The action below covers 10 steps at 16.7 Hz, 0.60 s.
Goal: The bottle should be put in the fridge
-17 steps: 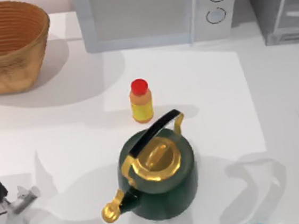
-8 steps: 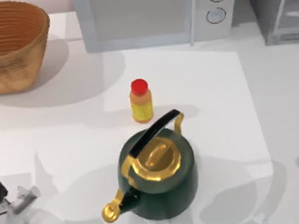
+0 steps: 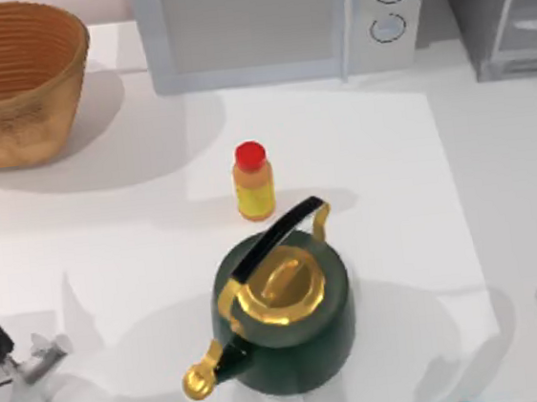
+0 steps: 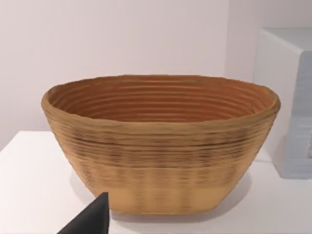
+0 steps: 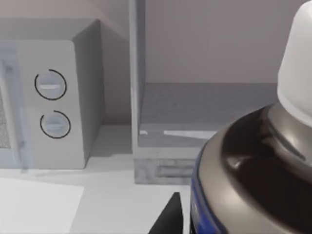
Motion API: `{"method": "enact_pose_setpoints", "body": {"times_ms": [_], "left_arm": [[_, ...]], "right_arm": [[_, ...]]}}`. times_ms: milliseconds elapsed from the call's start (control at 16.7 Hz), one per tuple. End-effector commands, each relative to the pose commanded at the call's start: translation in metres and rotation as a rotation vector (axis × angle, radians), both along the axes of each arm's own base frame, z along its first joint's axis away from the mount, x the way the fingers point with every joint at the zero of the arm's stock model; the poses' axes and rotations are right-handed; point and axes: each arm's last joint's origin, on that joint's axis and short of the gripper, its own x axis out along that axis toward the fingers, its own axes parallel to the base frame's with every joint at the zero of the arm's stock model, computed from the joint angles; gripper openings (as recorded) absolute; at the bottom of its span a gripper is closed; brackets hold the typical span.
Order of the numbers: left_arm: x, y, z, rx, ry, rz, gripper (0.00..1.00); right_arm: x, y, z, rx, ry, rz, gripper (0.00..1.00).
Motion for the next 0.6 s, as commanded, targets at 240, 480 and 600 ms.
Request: {"method": "enact_pose_setpoints", "body": {"times_ms": [240, 480, 600], "left_arm": [[0.000, 0.000, 0.000, 0.000, 0.000, 0.000, 1.00], [0.000, 0.000, 0.000, 0.000, 0.000, 0.000, 1.00], [0.000, 0.000, 0.000, 0.000, 0.000, 0.000, 1.00]], "right_arm": [[0.000, 0.000, -0.001, 0.003, -0.001, -0.003, 0.01], [0.001, -0.001, 0.006, 0.002, -0.009, -0.004, 0.01], [0.004, -0.001, 0.019, -0.001, -0.024, -0.004, 0.01]]}}
